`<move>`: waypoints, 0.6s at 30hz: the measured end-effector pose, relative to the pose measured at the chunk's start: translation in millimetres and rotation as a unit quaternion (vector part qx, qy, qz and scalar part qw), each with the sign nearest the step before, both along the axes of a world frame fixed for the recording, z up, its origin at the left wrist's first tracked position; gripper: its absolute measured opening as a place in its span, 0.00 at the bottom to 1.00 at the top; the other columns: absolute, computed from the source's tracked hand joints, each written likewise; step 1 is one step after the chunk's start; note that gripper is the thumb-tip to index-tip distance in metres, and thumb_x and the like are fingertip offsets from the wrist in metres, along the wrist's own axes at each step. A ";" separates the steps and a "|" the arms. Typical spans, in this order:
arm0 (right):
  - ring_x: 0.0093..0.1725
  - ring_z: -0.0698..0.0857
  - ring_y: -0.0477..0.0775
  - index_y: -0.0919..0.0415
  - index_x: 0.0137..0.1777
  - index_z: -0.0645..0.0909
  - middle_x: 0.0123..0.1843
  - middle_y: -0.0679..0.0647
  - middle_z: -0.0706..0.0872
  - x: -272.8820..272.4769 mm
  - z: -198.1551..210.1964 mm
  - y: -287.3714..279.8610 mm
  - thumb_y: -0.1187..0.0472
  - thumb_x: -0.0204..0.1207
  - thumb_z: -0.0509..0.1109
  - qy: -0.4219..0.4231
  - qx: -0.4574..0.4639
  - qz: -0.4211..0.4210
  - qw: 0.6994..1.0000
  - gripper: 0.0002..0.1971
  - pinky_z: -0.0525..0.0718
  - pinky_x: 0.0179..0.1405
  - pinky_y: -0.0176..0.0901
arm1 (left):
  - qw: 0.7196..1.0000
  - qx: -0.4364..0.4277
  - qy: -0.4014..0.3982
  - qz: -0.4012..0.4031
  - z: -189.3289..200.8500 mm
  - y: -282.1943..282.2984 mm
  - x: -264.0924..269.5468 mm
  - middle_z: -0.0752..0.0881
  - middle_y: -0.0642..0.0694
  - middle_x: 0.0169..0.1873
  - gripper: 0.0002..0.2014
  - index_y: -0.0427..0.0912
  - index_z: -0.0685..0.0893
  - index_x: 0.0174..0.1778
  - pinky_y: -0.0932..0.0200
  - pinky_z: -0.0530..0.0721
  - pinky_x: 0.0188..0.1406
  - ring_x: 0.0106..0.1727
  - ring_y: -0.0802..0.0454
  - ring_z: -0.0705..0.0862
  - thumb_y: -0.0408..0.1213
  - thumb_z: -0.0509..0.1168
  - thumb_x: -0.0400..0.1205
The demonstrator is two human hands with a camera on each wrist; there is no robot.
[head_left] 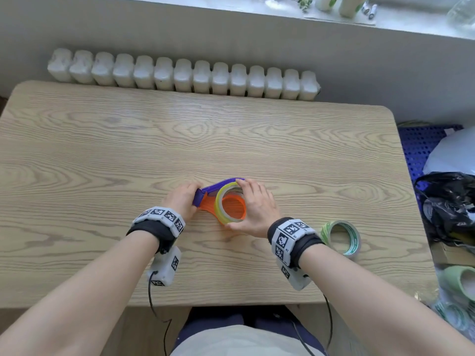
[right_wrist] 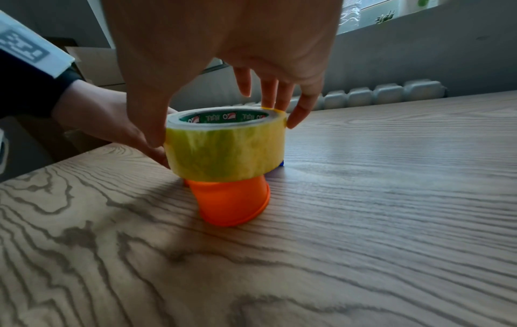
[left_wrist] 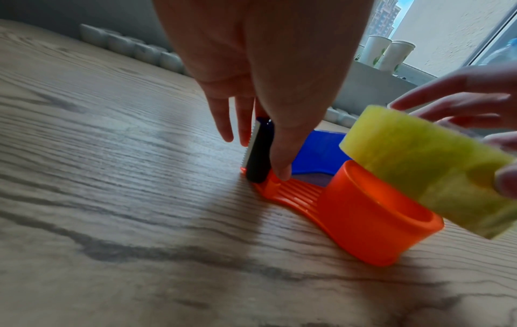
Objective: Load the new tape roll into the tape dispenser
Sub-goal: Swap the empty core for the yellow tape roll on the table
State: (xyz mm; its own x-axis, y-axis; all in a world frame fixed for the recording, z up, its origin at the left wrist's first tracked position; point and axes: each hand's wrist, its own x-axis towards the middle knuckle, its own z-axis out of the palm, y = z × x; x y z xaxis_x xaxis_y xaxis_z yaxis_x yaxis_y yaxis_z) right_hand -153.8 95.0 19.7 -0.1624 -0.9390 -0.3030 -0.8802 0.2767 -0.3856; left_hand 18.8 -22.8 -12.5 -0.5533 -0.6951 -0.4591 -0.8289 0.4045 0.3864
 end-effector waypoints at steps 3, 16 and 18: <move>0.75 0.66 0.60 0.57 0.79 0.56 0.77 0.58 0.67 2.7 -5.6 -0.8 0.38 0.56 0.78 0.013 0.012 0.002 1.000 0.55 0.67 0.73 0.56 | 1.000 0.006 -0.001 -0.001 -2.1 0.7 0.5 0.80 0.43 0.63 0.26 0.41 0.74 0.67 0.46 0.77 0.64 0.67 0.42 0.78 0.38 0.71 0.73; 0.80 0.61 0.60 0.56 0.81 0.48 0.81 0.59 0.61 6.1 -32.1 3.7 0.44 0.57 0.81 0.016 0.060 -0.017 0.998 0.59 0.65 0.74 0.58 | 0.994 -0.022 0.076 0.076 -0.5 24.0 0.4 0.89 0.40 0.40 0.21 0.38 0.80 0.51 0.51 0.80 0.40 0.42 0.37 0.86 0.38 0.76 0.64; 0.80 0.61 0.59 0.56 0.81 0.48 0.81 0.58 0.61 5.4 -32.7 4.6 0.45 0.57 0.81 0.004 0.058 -0.019 0.998 0.58 0.65 0.75 0.58 | 0.993 -0.025 0.082 0.087 2.0 27.4 0.3 0.89 0.40 0.40 0.21 0.38 0.80 0.51 0.51 0.79 0.39 0.42 0.38 0.86 0.38 0.75 0.64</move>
State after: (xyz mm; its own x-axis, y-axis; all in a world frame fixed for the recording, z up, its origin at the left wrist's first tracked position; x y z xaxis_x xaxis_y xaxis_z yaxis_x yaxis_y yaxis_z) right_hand -148.4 99.6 -13.1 -0.2010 -0.8908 -0.4076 -0.8710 0.3529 -0.3417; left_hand 19.1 4.6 -10.5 -0.4873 -0.8061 -0.3357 -0.8159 0.2833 0.5041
